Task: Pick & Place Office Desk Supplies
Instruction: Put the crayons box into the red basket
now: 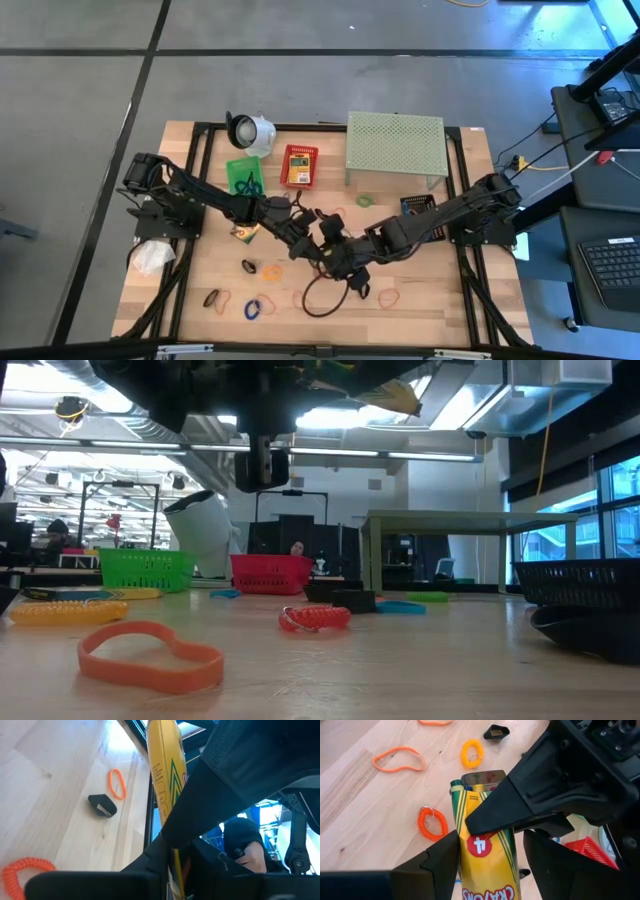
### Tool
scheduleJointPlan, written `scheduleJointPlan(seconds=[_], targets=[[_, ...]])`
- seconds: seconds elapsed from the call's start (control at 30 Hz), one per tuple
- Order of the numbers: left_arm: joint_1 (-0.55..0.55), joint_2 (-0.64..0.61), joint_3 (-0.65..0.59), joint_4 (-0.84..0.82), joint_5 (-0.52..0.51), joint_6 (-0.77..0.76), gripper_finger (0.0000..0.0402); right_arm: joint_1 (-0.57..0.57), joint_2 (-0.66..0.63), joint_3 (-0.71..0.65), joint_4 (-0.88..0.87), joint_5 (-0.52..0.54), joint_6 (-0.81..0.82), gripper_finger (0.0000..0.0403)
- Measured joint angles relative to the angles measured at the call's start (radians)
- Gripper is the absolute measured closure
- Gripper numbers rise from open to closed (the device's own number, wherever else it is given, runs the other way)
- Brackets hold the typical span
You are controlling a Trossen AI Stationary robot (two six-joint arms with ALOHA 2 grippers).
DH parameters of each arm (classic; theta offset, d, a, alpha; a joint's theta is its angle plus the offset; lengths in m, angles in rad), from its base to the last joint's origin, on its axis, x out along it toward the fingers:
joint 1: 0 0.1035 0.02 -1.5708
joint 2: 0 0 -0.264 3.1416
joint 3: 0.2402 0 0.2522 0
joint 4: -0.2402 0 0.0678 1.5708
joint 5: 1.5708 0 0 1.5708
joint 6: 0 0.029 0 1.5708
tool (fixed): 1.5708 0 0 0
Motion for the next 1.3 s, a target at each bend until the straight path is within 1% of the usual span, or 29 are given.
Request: scheduleJointPlan(seconds=[0.2, 0.53, 0.67, 1.0, 1.3], targets=[[0.011, 0.001, 0.000, 0.012, 0.004, 0.000, 0.0366, 0.000, -0.006, 0.000, -0.010, 0.001, 0.024, 0.0187], [0.019, 0.002, -0.001, 0.018, 0.002, 0.006, 0.0368, 0.008, -0.011, 0.000, -0.026, 0.061, 0.026, 0.0188], [0.022, 0.001, -0.001, 0.041, 0.006, 0.007, 0.0368, 0.019, -0.032, 0.000, -0.033, 0.094, 0.032, 0.0188], [0.054, 0.004, -0.002, 0.063, 0.008, 0.011, 0.0368, 0.026, -0.071, 0.001, -0.078, 0.101, 0.153, 0.0188], [0.091, 0.005, -0.005, 0.048, 0.013, 0.058, 0.0368, 0.058, -0.077, 0.005, -0.110, 0.131, 0.185, 0.0188]])
